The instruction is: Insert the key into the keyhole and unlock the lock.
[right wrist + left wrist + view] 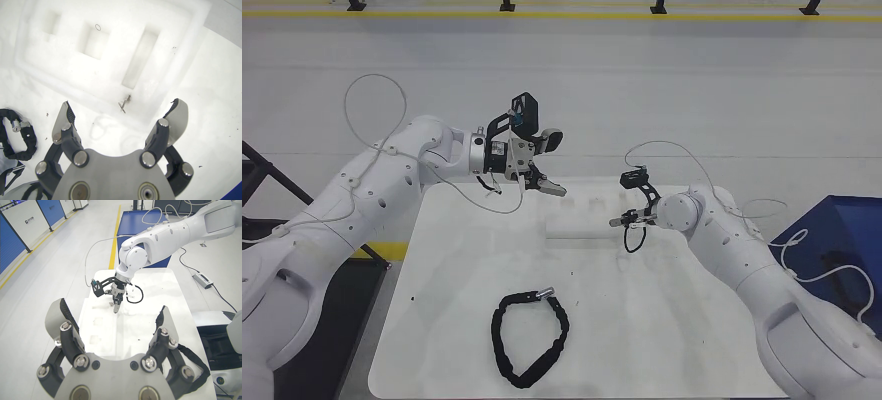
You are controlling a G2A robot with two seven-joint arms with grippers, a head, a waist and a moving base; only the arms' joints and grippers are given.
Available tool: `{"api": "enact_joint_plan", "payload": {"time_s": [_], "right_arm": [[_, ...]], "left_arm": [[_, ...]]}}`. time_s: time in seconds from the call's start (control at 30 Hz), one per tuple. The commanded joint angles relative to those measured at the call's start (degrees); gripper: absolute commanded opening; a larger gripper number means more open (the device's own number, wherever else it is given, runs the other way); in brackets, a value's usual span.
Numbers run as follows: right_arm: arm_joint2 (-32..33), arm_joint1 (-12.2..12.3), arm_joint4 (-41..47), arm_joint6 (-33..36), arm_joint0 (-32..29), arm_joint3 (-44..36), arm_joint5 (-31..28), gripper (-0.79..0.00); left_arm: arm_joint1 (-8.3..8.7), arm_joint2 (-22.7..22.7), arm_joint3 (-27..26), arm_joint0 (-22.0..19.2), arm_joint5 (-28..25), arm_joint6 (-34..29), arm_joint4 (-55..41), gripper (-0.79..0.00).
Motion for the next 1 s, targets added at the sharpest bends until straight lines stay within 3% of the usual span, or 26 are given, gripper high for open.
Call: {"api": "enact_joint_plan", "payload": {"time_s": [0.0, 0.2, 0.5, 0.7, 0.8, 0.97], "right_arm": [[0.0, 0.0, 0.0, 0.0, 0.0, 0.0, 0.0, 0.0], [0.21, 0.16, -0.85, -0.78, -0.54, -0.49, 0.11, 0.0], [1.06, 0.26, -2.89, 5.78, 0.17, -4.67, 0.06, 0.0], [1.42, -0.41, -2.4, 5.97, -0.45, -3.68, 0.13, 0.0], [1.43, -0.97, -2.51, 6.21, -0.22, -2.86, 0.14, -0.154], [0.89, -1.81, -4.07, 6.91, 0.41, -2.0, -0.53, -0.308]], "left_arm": [[0.0, 0.0, 0.0, 0.0, 0.0, -0.01, -0.01, 0.0], [0.0, 0.0, 0.0, 0.0, 0.0, -0.01, -0.01, 0.0], [0.0, 0.0, 0.0, 0.0, 0.0, -0.01, -0.01, 0.0], [0.0, 0.0, 0.0, 0.0, 0.0, -0.01, -0.01, 0.0], [0.0, 0.0, 0.0, 0.0, 0.0, -0.01, -0.01, 0.0], [0.0, 0.0, 0.0, 0.0, 0.0, -0.01, -0.01, 0.0]]}}
